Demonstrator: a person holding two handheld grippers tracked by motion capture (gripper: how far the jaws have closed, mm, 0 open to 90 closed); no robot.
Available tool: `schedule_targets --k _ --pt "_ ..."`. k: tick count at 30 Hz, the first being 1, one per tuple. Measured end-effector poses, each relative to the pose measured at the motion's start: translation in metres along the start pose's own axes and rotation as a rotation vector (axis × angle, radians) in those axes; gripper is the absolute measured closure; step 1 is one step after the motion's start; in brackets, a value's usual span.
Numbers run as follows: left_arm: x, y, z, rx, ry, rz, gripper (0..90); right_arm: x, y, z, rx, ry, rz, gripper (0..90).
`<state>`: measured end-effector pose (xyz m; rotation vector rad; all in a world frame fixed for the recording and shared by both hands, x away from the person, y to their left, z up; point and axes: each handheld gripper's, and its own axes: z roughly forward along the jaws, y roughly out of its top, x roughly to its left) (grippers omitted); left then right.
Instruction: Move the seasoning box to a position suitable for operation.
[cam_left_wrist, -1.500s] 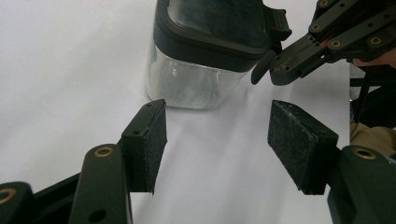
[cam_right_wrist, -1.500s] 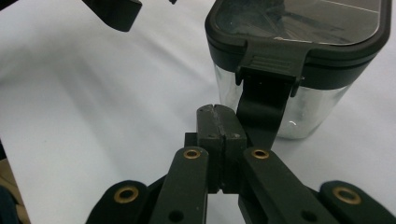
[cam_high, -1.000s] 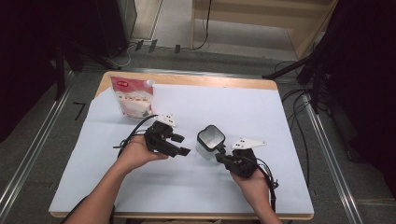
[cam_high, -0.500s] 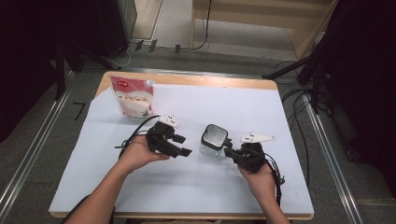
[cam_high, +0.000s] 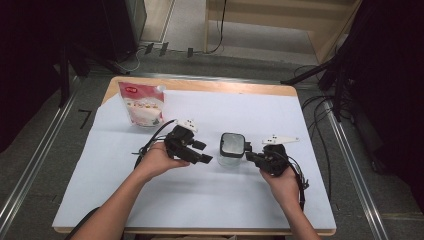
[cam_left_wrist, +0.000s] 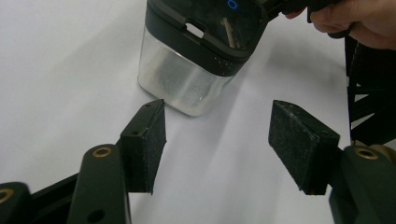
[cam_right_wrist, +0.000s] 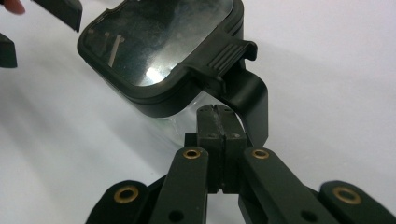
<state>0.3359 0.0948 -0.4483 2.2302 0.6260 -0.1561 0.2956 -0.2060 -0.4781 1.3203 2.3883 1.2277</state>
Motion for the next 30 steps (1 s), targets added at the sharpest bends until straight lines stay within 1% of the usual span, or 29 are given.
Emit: schedule_targets --k 2,3,4,5,7,8,9,10,11,12,13,14,15,16,17,18,19,20,21,22,24,25,26,27,28,29,30 --pt "0.001 0.006 0.002 0.007 0.019 0.015 32.3 -0.002 0.001 0.001 0.003 0.002 -0.001 90.0" --pt "0.003 0.009 0.003 -0.004 0.010 0.014 31.5 -0.003 0.002 0.001 0.008 0.000 -0.005 90.0" --pt "0.006 0.012 0.003 0.002 0.007 0.014 31.4 -0.004 0.002 0.002 0.013 0.000 -0.006 90.0" --pt "0.009 0.018 0.005 0.005 -0.021 0.008 29.8 -0.006 0.002 0.003 0.017 0.000 -0.007 89.6" --pt "0.010 0.020 0.006 0.000 -0.022 0.012 28.4 -0.006 0.003 0.003 0.020 0.005 -0.002 89.6" --pt "0.010 0.022 0.008 0.012 -0.030 0.010 24.9 -0.006 0.003 0.003 0.019 0.011 0.002 89.6" --pt "0.011 0.025 0.009 0.023 -0.025 0.029 21.8 -0.008 0.005 0.002 0.019 0.028 0.006 89.7" --pt "0.011 0.025 0.009 0.023 -0.025 0.029 19.2 -0.008 0.005 0.002 0.019 0.028 0.006 89.7" --pt "0.012 0.027 0.010 0.030 -0.027 0.026 19.2 -0.008 0.007 0.001 0.020 0.033 0.005 89.8" --pt "0.013 0.028 0.009 0.016 -0.038 0.027 17.3 -0.009 0.008 0.000 0.017 0.051 0.008 89.8" --pt "0.014 0.028 0.008 0.010 -0.050 0.019 16.3 -0.010 0.010 -0.003 0.025 0.068 0.013 90.0" --pt "0.015 0.028 0.007 0.006 -0.063 0.018 15.8 -0.011 0.011 -0.006 0.024 0.068 0.008 90.0" --pt "0.016 0.029 0.007 0.016 -0.060 0.017 15.8 -0.012 0.013 -0.009 0.018 0.066 -0.008 90.0" --pt "0.017 0.030 0.007 0.017 -0.061 0.021 15.9 -0.013 0.016 -0.013 0.016 0.064 -0.005 90.0" --pt "0.016 0.033 0.007 0.019 -0.053 0.032 16.0 -0.014 0.018 -0.015 0.022 0.051 -0.011 90.0" --pt "0.016 0.036 0.008 0.019 -0.045 0.054 15.9 -0.016 0.021 -0.016 0.028 0.041 -0.023 90.0" --pt "0.016 0.038 0.009 0.018 -0.044 0.069 15.8 -0.020 0.024 -0.013 0.048 0.033 -0.029 90.0" --pt "0.017 0.041 0.010 0.024 -0.053 0.071 15.8 -0.020 0.024 -0.013 0.048 0.033 -0.029 90.0" --pt "0.018 0.043 0.011 0.027 -0.056 0.075 15.4 -0.022 0.025 -0.011 0.045 0.029 -0.009 90.0" --pt "0.018 0.044 0.013 0.026 -0.059 0.078 15.4 -0.023 0.025 -0.011 0.040 0.030 -0.010 90.0" --pt "0.018 0.044 0.013 0.026 -0.051 0.084 15.3 -0.024 0.024 -0.011 0.034 0.032 -0.008 90.0" --pt "0.018 0.044 0.014 0.020 -0.048 0.085 15.1 -0.026 0.024 -0.015 0.017 0.030 -0.009 90.0" --pt "0.018 0.043 0.015 0.004 -0.042 0.084 15.1 -0.026 0.024 -0.015 0.017 0.030 -0.009 90.0" --pt "0.018 0.043 0.015 -0.002 -0.040 0.087 15.1 -0.027 0.024 -0.017 0.008 0.029 -0.002 90.0" --pt "0.017 0.044 0.017 0.003 -0.046 0.075 15.2 -0.033 0.026 -0.021 -0.013 0.017 0.009 90.0" --pt "0.016 0.044 0.018 0.011 -0.044 0.087 15.2 -0.033 0.026 -0.021 -0.013 0.017 0.009 90.0" --pt "0.015 0.043 0.019 0.015 -0.043 0.098 15.2 -0.036 0.026 -0.022 -0.023 0.011 0.017 90.0"
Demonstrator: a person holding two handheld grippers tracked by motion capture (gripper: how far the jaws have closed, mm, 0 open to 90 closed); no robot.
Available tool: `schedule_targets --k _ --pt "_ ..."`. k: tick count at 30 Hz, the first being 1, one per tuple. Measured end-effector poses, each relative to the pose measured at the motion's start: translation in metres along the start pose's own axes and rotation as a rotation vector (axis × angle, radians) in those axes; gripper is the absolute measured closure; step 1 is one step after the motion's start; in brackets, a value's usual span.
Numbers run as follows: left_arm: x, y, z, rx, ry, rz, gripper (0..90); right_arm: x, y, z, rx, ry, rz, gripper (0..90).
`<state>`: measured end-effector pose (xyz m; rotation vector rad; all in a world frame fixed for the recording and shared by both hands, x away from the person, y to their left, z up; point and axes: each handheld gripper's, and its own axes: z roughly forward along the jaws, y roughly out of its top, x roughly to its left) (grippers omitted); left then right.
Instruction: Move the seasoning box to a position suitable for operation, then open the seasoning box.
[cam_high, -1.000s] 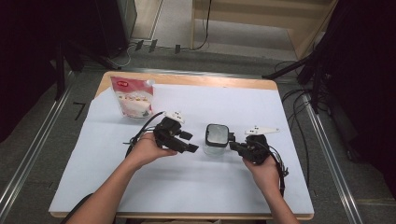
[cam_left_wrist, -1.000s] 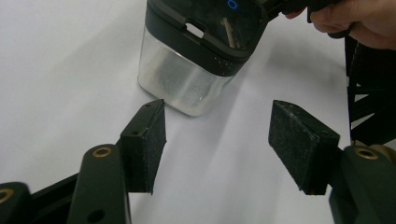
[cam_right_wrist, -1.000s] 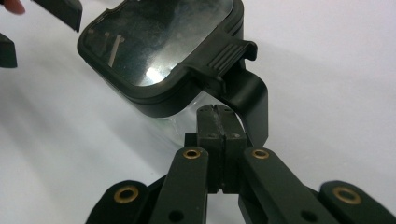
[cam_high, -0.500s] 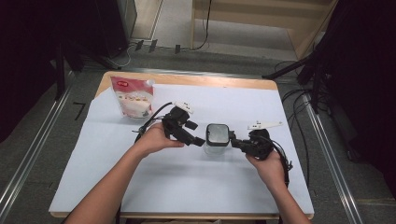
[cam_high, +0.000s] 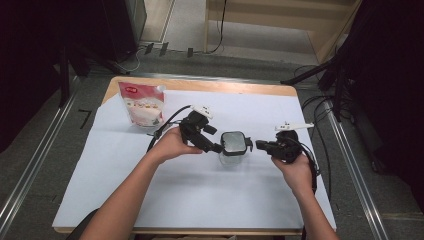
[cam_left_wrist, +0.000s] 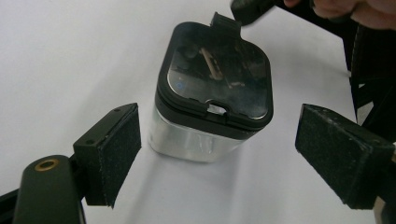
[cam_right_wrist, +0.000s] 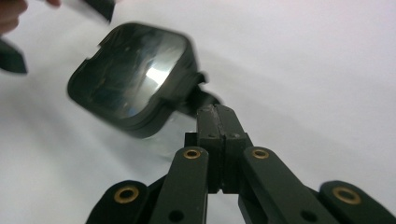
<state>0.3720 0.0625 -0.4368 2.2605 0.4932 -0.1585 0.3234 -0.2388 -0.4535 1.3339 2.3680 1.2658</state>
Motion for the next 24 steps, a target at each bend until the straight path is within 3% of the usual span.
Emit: schedule_targets --k 2,7,12,17,24 --pt "-0.001 -0.001 0.004 0.002 0.001 -0.002 15.7 -0.006 0.000 0.002 -0.003 -0.003 0.020 90.0" --pt "0.002 -0.003 0.012 0.000 0.019 -0.017 13.6 -0.006 0.000 0.017 0.029 -0.017 0.006 90.0" --pt "0.001 -0.007 0.027 0.045 0.027 0.015 11.9 -0.003 0.002 0.027 0.059 -0.034 -0.019 90.0" --pt "-0.001 -0.006 0.036 0.020 0.032 0.043 13.4 -0.004 0.002 0.028 0.058 -0.034 -0.008 90.0" --pt "-0.001 -0.005 0.042 -0.001 0.029 0.050 13.3 -0.003 0.001 0.028 0.056 -0.038 -0.003 90.0"
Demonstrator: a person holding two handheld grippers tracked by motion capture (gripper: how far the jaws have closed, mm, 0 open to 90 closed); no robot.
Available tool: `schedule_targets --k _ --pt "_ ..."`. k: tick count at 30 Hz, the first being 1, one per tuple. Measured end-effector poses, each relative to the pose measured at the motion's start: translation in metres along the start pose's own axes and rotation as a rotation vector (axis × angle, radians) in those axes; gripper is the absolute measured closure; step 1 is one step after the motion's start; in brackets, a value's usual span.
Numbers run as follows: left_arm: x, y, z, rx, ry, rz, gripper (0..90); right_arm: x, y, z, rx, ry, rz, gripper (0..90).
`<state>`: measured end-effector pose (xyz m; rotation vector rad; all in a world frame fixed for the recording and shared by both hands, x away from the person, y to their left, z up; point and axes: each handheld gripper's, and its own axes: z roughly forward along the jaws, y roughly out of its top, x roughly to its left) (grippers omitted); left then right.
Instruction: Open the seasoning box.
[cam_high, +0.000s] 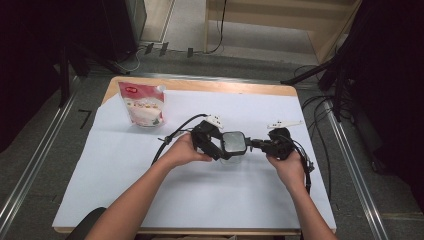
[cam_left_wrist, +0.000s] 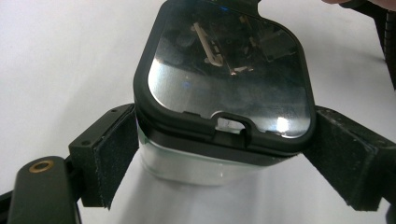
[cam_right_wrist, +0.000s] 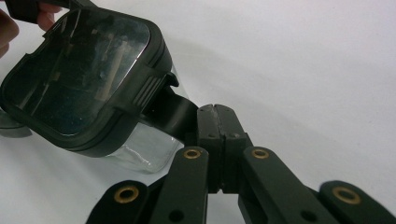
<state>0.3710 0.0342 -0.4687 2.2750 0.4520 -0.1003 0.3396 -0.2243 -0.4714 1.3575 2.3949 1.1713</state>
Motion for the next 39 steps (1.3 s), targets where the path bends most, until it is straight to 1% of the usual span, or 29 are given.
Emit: schedule_targets --k 5,11,16,18,20,23,25,26,27,30,33,35,36,37,39 --pt "0.001 -0.001 0.002 -0.016 -0.002 0.028 13.3 0.000 -0.001 0.000 0.002 0.000 0.003 90.0" --pt "0.001 0.000 0.002 -0.017 0.002 0.044 13.9 0.000 -0.001 0.000 0.000 -0.001 0.006 90.0" --pt "-0.004 0.002 -0.002 -0.007 0.040 0.083 15.6 0.000 -0.001 0.000 0.001 0.000 0.009 90.0" --pt "-0.004 0.002 -0.004 -0.008 0.048 0.090 16.3 0.000 -0.001 0.000 0.002 -0.002 0.011 90.0" --pt "-0.004 0.003 -0.005 -0.014 0.050 0.083 16.9 0.001 -0.001 0.001 0.001 0.000 0.011 90.0" --pt "-0.004 0.002 -0.006 -0.009 0.047 0.089 17.0 0.002 -0.002 0.001 0.005 -0.001 0.003 90.0" --pt "-0.006 0.003 -0.006 -0.003 0.053 0.107 17.1 0.002 -0.001 0.001 0.003 0.001 0.001 90.0" --pt "-0.007 0.003 -0.006 0.004 0.059 0.113 17.1 0.002 -0.001 0.001 -0.004 0.000 0.004 90.0" --pt "-0.008 0.003 -0.006 -0.002 0.052 0.117 17.2 0.002 0.000 0.000 -0.020 -0.002 0.005 90.0" --pt "-0.009 0.004 -0.006 -0.005 0.052 0.116 17.3 0.001 0.000 0.000 -0.027 0.003 0.013 90.0" --pt "-0.009 0.005 -0.007 -0.001 0.054 0.122 17.5 0.002 -0.001 0.000 -0.015 -0.002 0.015 90.0" --pt "-0.010 0.006 -0.007 -0.003 0.059 0.126 17.6 0.002 -0.001 0.001 -0.015 -0.001 0.017 90.0" --pt "-0.011 0.007 -0.008 0.006 0.057 0.128 17.6 0.002 -0.001 0.001 -0.016 0.001 0.017 90.0" --pt "-0.011 0.008 -0.009 0.007 0.065 0.138 17.7 0.003 -0.001 0.001 -0.014 -0.002 0.014 90.0" --pt "-0.012 0.009 -0.009 0.008 0.068 0.140 17.8 0.002 -0.001 0.001 -0.015 -0.001 0.013 90.0"
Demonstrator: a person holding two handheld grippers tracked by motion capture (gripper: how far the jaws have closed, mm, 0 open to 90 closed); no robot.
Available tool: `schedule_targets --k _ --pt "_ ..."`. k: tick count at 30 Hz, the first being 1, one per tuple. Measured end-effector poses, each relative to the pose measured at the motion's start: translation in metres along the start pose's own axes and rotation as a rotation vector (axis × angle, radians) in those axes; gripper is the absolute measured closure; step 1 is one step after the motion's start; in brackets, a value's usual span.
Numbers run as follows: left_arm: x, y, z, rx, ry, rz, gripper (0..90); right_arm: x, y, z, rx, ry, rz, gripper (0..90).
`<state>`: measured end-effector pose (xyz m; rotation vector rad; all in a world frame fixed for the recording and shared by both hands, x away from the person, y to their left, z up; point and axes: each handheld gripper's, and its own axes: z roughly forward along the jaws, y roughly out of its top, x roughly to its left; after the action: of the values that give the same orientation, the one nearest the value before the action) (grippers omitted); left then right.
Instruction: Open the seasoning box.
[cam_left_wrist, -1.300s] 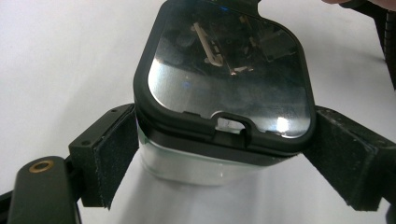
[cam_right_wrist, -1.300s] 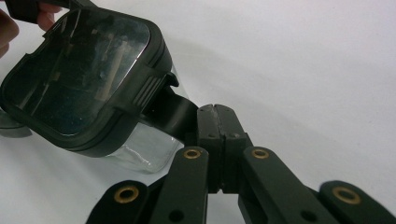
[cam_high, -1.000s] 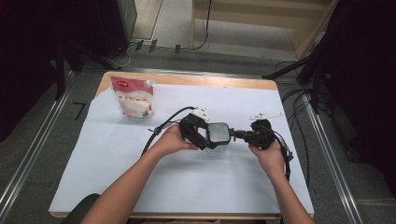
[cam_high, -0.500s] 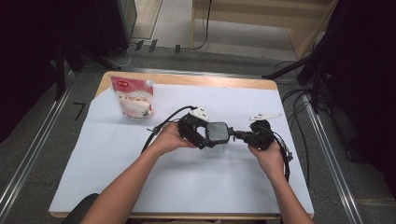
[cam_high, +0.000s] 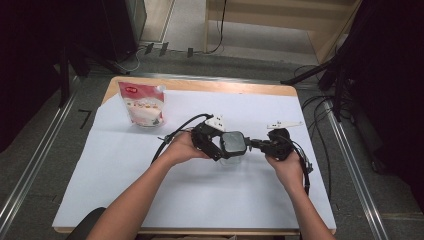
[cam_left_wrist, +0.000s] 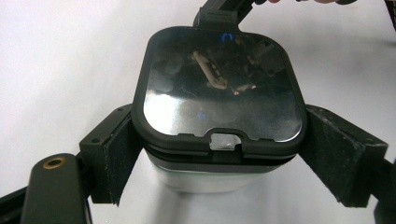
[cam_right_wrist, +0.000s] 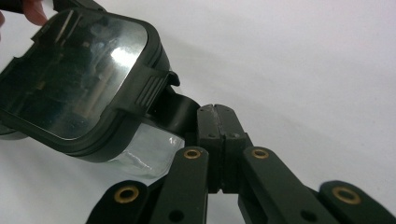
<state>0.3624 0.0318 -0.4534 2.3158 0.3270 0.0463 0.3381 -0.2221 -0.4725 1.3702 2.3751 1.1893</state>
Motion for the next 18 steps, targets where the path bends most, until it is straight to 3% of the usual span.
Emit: schedule_targets --k 9,18 --pt "-0.001 0.005 -0.004 -0.027 0.005 -0.009 17.9 0.000 -0.001 0.000 0.003 0.000 0.003 90.0" --pt "-0.003 0.013 -0.006 -0.003 0.014 -0.035 17.7 -0.001 -0.001 -0.002 0.004 0.007 0.009 90.0"
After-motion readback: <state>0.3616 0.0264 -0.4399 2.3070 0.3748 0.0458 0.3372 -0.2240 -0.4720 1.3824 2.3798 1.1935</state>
